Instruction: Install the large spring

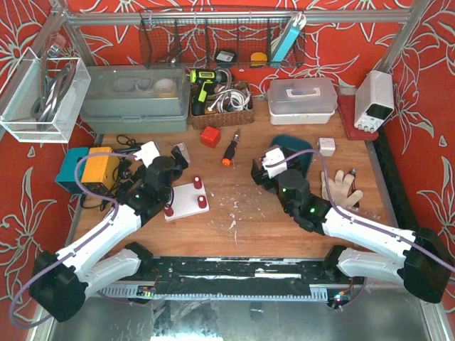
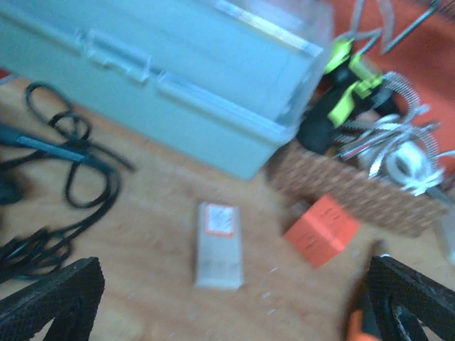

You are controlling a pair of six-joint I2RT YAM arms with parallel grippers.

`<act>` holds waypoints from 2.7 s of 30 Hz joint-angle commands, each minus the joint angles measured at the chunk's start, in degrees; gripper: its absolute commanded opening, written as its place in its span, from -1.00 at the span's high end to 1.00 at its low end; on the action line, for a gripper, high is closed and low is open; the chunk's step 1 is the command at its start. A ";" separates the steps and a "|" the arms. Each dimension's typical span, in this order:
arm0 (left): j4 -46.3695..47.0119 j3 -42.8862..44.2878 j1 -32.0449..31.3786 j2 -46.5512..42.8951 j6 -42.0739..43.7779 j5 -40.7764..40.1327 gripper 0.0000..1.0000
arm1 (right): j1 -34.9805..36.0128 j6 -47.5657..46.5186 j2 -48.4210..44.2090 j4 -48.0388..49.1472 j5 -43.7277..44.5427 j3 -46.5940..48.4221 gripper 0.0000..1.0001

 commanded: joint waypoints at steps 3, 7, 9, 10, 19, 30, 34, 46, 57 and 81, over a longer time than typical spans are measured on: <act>38.17 -9.64 0.28 -4.28 29.97 8.88 -1.00 | -8.74 1.05 -2.14 -1.95 0.16 3.84 -0.98; 52.98 -15.20 1.11 -1.33 48.37 7.31 -1.00 | -15.72 0.34 -0.97 -0.16 0.99 3.56 -0.98; 54.93 -15.81 4.20 2.90 50.08 7.97 -0.99 | -18.85 0.10 -0.67 1.89 1.32 2.21 -0.98; 53.10 -15.40 6.12 4.87 49.54 9.53 -0.99 | -21.08 0.02 -0.51 2.57 1.04 1.41 -0.98; 53.60 -19.60 18.22 13.64 43.00 24.17 -0.99 | -35.15 1.99 5.09 3.95 -1.05 -1.89 -0.98; 68.04 -26.89 18.92 11.27 42.22 30.39 -1.00 | -41.32 2.60 7.70 12.91 -8.84 -10.02 -0.98; 61.15 -25.40 18.92 10.60 40.86 28.93 -1.00 | -43.01 4.56 10.86 4.87 -4.86 -7.62 -0.98; 74.33 -31.98 18.92 16.90 40.68 28.29 -1.00 | -46.40 6.16 16.72 27.86 -12.79 -18.08 -0.98; 78.74 -31.36 19.00 23.82 40.18 27.18 -1.00 | -47.22 7.12 18.03 27.41 -12.02 -17.25 -0.98; 78.05 -30.49 20.87 25.46 38.27 28.26 -1.00 | -47.16 6.97 17.95 27.11 -11.98 -17.23 -0.98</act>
